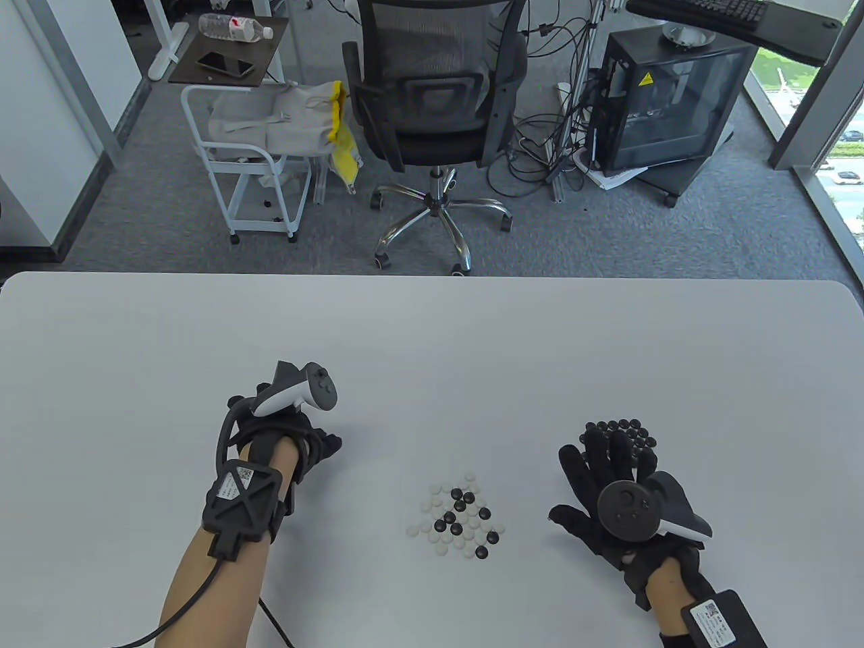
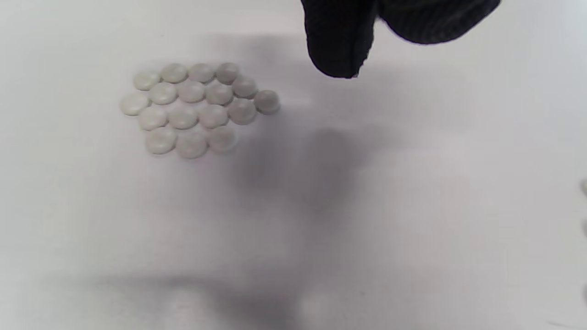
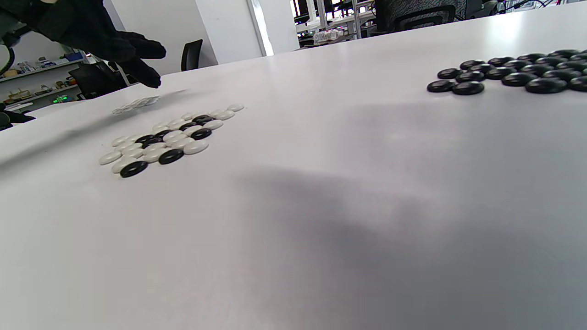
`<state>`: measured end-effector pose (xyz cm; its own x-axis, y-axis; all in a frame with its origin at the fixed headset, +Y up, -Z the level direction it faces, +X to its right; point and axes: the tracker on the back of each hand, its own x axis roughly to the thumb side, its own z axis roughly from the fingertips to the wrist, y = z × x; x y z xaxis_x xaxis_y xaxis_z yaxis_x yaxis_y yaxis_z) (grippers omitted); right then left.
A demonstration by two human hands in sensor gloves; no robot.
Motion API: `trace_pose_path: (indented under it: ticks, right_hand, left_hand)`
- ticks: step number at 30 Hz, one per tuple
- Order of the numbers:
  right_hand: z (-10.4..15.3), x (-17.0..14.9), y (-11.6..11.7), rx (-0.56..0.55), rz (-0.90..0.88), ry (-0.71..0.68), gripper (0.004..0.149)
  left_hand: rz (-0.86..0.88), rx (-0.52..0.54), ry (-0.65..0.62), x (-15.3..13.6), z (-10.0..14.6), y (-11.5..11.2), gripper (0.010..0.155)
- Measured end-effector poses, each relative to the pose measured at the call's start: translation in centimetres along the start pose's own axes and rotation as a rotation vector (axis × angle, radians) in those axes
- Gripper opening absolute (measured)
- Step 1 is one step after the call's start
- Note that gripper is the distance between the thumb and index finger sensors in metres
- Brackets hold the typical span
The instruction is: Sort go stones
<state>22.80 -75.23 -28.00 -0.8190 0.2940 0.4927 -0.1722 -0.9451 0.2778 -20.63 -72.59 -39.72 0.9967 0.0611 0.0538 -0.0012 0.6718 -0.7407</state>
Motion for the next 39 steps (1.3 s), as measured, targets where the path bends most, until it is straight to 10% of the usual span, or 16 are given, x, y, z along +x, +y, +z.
trace_pose_path:
  ticks: [22, 31, 39]
  right_hand:
    - [0.0, 0.0, 0.0, 0.006, 0.004, 0.01, 0.085]
    - [0.0, 0.1, -0.1, 0.016, 0.007, 0.014, 0.085]
    - [0.2, 0.0, -0.2, 0.016, 0.005, 0.019, 0.085]
  left_hand:
    - [-0.135, -0.104, -0.42, 11.8, -1.2, -4.6, 0.067]
    - [-0.15, -0.109, -0.393, 11.6, -2.0, -5.5, 0.067]
    - [-0.063, -0.083, -0.214, 5.9, -2.0, -3.6, 0.066]
